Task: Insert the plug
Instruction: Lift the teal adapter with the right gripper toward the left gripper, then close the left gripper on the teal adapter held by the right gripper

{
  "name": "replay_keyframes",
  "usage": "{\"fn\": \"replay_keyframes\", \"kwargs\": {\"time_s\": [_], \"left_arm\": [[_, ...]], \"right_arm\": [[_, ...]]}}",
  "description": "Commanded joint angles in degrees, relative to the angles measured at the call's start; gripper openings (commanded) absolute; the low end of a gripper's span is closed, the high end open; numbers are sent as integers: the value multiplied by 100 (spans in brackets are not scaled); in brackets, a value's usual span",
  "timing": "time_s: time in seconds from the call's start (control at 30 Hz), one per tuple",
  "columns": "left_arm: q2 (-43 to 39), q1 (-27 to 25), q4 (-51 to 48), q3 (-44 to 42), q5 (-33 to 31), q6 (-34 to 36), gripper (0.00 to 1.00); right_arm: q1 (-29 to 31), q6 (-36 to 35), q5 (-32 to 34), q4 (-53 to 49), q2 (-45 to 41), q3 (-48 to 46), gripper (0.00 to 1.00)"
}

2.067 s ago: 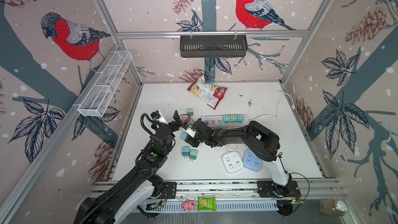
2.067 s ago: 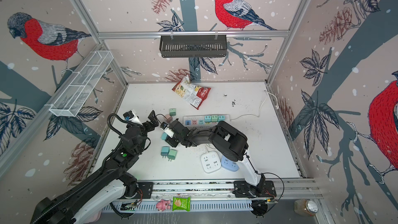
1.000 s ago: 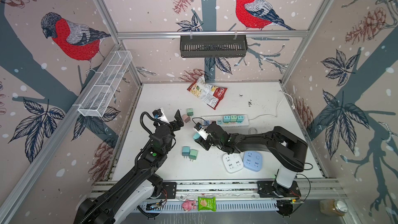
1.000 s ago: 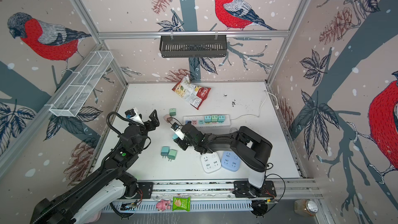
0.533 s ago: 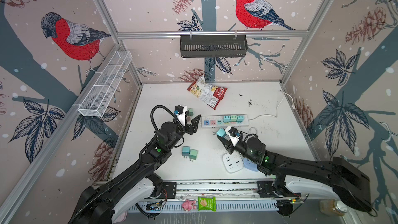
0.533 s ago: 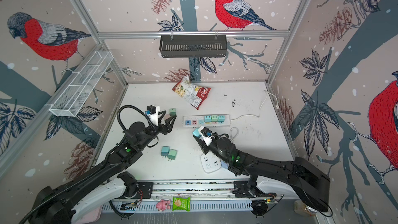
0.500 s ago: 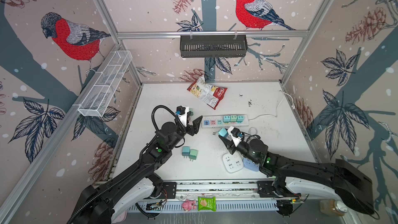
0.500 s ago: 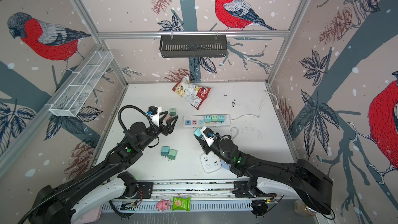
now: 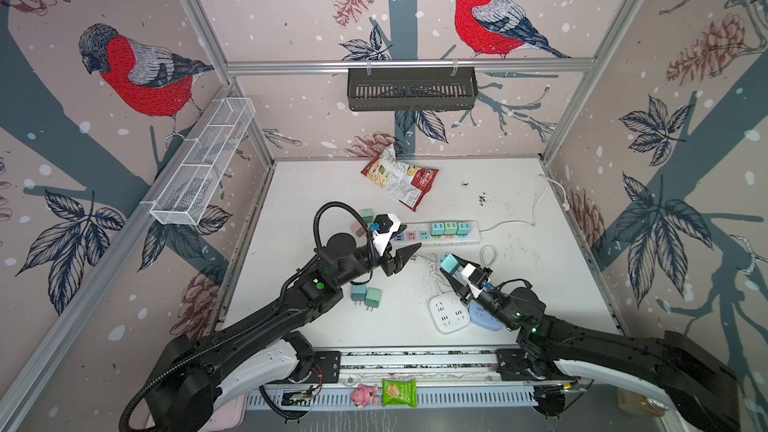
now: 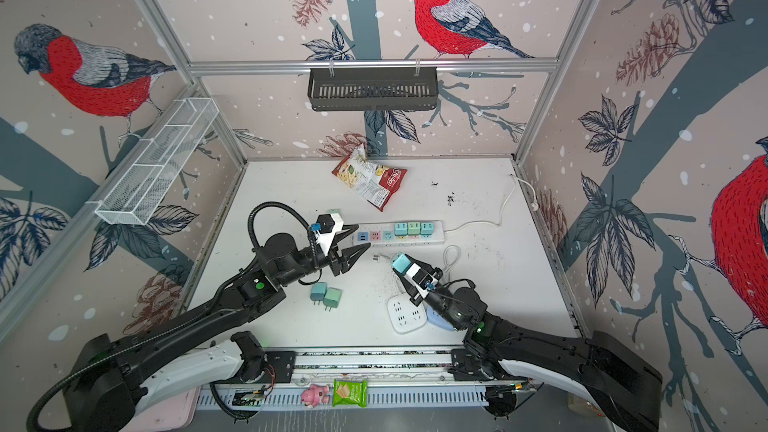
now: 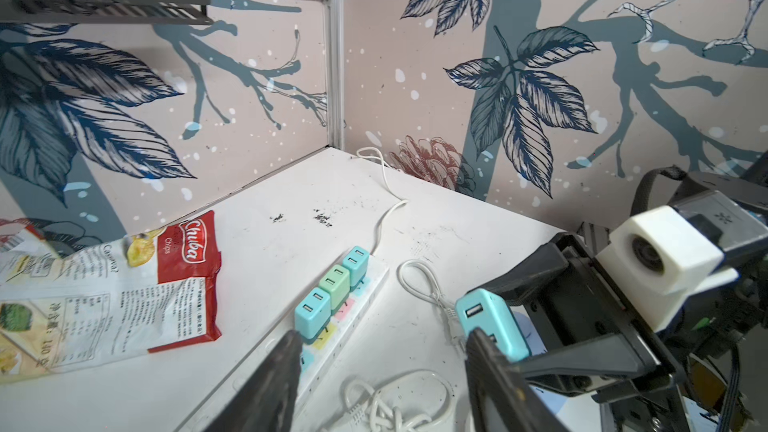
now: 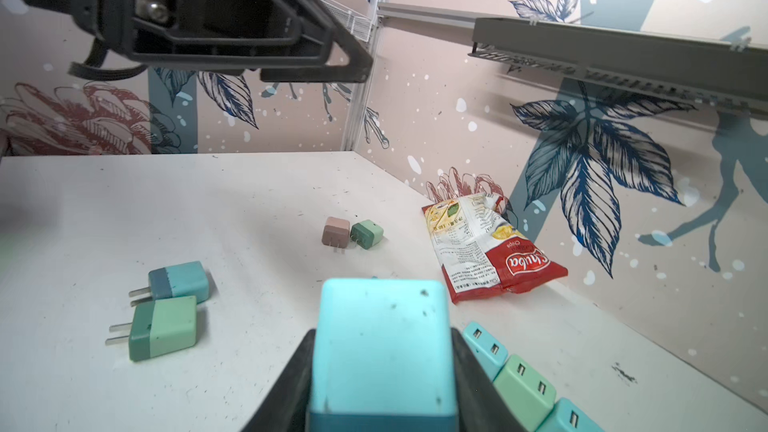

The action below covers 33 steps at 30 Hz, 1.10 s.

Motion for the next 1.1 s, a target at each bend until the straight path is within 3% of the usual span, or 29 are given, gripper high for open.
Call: {"fn": "replay_keyframes", "kwargs": {"time_s": [0.0,0.4,0.87,1.07], "left_arm": [[167,-79,-145,174,377,272,62],[1187,-233,-768,945,1219,270,60],[2037,-760,-1643,1715,1377,699,62],[2263,-786,-1766,1867,1411,690,54]], "right_arm": [[22,-546,-95,463,-94,-88,2],[44,-1077,-203,817,-137,-448,1],[47,-1071,46,1020,170,-398,2],[51,-1070,146,1075,363,-335,1]]}}
